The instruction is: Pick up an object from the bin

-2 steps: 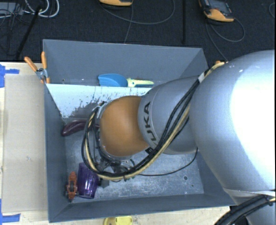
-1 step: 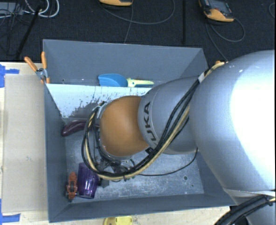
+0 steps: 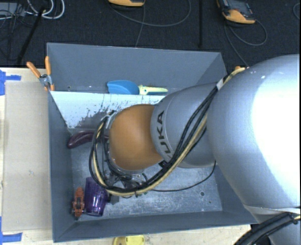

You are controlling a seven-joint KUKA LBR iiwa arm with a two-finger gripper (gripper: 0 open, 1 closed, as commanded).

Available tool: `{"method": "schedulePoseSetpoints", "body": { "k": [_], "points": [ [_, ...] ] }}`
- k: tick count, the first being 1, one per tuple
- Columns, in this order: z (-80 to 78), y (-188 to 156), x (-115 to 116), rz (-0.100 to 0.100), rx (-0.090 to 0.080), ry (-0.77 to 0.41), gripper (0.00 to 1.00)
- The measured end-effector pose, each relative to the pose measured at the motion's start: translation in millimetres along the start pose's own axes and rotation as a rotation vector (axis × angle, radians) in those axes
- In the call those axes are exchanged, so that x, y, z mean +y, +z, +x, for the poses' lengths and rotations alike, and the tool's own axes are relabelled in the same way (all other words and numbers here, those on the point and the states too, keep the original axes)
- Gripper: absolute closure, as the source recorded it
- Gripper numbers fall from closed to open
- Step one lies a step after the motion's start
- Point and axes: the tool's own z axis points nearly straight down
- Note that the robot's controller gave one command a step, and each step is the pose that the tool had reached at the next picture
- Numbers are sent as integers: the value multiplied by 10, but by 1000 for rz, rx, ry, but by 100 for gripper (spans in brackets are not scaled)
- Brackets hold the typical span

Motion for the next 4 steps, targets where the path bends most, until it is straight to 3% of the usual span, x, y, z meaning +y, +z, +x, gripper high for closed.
{"method": "schedulePoseSetpoints", "body": {
  "k": [1, 2, 3, 4],
  "points": [
    [-131, 5, 175, 31, 20, -251, 100],
    [-131, 6, 173, 30, 20, -249, 100],
    [-102, -52, 181, 19, 14, -251, 100],
    [-134, -343, 57, -5, 4, -262, 100]
  ]
}}
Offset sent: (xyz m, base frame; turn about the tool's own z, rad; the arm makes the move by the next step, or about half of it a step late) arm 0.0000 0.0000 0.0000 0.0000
